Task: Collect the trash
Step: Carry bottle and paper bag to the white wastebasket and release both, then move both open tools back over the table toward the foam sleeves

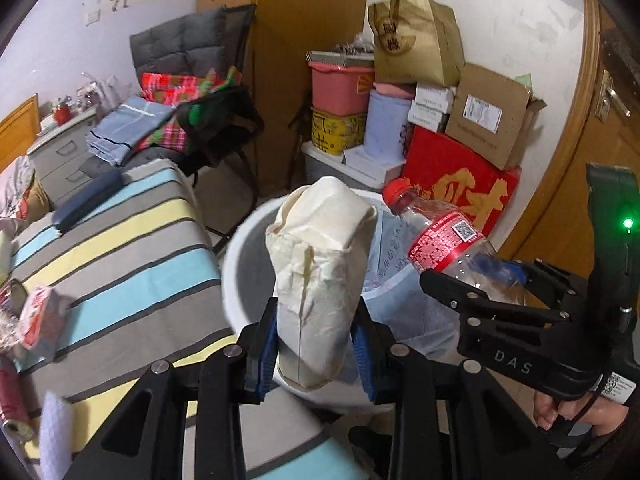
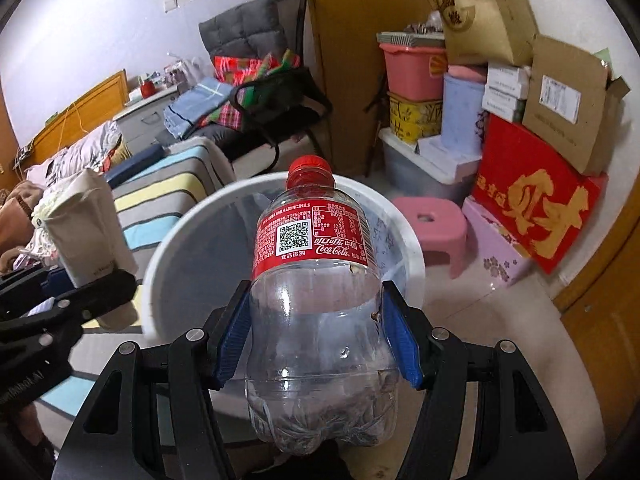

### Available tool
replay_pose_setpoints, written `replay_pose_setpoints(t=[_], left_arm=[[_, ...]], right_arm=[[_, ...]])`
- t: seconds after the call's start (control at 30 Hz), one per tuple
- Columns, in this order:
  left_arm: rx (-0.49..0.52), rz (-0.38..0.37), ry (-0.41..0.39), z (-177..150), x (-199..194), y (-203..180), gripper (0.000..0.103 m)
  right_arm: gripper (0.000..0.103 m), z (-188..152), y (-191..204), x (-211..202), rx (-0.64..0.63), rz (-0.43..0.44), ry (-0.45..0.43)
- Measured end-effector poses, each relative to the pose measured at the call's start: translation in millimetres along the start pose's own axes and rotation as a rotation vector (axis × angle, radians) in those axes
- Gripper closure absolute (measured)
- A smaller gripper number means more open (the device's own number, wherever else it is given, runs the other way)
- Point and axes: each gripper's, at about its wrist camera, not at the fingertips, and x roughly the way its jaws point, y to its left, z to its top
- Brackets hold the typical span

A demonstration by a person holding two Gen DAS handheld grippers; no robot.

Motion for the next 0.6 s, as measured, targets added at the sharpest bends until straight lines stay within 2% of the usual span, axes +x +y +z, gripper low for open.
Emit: replay_pose_setpoints(t=[0.13,0.23,0.3,0.33,0.4,0.5,0.6], left_arm=[[0.009,0.002,0.01,5,15,-1,0.066],[-0.025,0.0,0.023,6,22,3,0.058],[-0.033,0.015,0.02,6,23,6,0.046],[-0.035,0.014,0.015,6,23,7,0.045],[-0.047,0.002,0.01,5,21,9,0.042],[-0.051,0.022,-0.002,4,15,12,0.036],[-0.059,0.022,-0.021,3,5,16,0.036]], right_arm=[[0.039,2,-4,9,-0.016,-0.011,0.026],[0.039,5,-9,16,-0.004,-0.023,0.042],[0.038,5,-11,21,-0.013,-0.014,0.058],[0.038,5,-11,21,-0.015,-0.007,0.063],[0.038,3,-11,20,-0.013,0.002,0.058],[0.035,4,-10,15,-0.012,0.003,0.03],[0.034,6,-8,11,-0.008,-0.003,0.012]])
